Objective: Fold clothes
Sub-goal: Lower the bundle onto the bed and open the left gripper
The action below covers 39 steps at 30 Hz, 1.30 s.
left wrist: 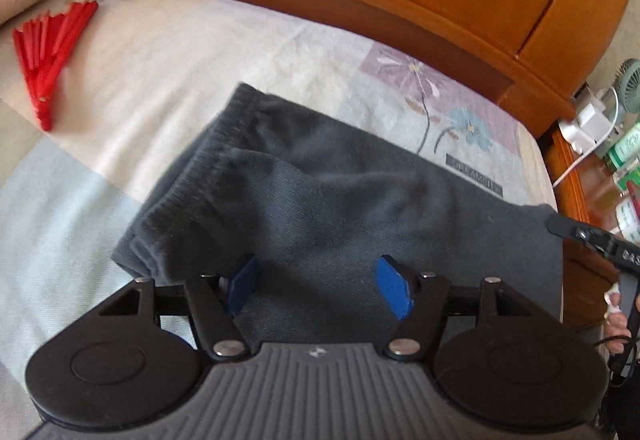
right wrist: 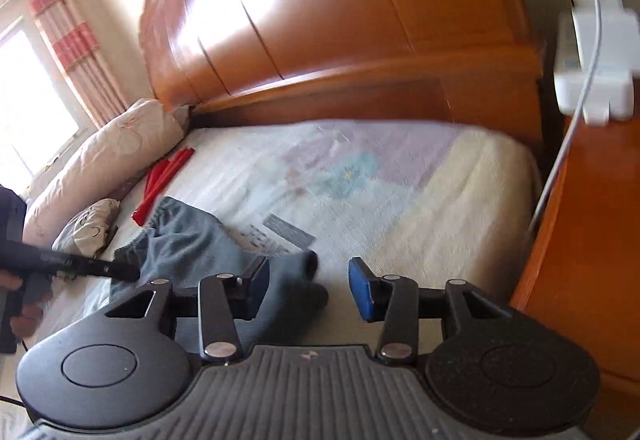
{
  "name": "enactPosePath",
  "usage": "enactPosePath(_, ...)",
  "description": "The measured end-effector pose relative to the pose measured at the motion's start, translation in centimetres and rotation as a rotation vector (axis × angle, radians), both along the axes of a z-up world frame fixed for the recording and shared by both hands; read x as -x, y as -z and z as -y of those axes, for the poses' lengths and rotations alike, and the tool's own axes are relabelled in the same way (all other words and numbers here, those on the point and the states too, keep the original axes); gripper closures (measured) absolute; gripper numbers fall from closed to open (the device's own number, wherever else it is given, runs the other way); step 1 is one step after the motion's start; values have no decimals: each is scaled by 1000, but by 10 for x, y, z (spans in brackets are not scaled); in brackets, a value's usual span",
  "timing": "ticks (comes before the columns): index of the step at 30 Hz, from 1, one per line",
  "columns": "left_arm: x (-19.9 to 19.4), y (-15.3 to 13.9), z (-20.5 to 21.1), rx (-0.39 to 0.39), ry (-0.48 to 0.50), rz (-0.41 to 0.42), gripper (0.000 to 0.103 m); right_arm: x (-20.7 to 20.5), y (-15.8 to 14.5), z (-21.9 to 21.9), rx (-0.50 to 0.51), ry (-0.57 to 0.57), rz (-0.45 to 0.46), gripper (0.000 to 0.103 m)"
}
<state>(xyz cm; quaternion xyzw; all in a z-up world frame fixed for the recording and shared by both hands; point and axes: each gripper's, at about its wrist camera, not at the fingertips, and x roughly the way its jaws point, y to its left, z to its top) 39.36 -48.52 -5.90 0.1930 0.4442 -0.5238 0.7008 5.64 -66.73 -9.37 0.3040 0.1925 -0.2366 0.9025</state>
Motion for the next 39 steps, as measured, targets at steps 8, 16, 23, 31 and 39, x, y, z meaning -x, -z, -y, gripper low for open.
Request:
enactPosePath(8,6,15,-20,-3,-9,52,30,-41,-1,-56,185,-261,-124,28)
enactPosePath(16,23,-4,-4,51,54,51,31,-48,11,-76,260,-292,-164,2)
enactPosePath(23,38,16,44,72,106,-47,27,-50,13,-80,272,-275,-173,0)
enactPosePath(31,17,-6,44,111,24,-30,26,-46,14,-78,248,-269,-152,0)
enactPosePath(39,-8,15,60,81,-104,-25,27,-28,-11,-70,239,-245,-70,0)
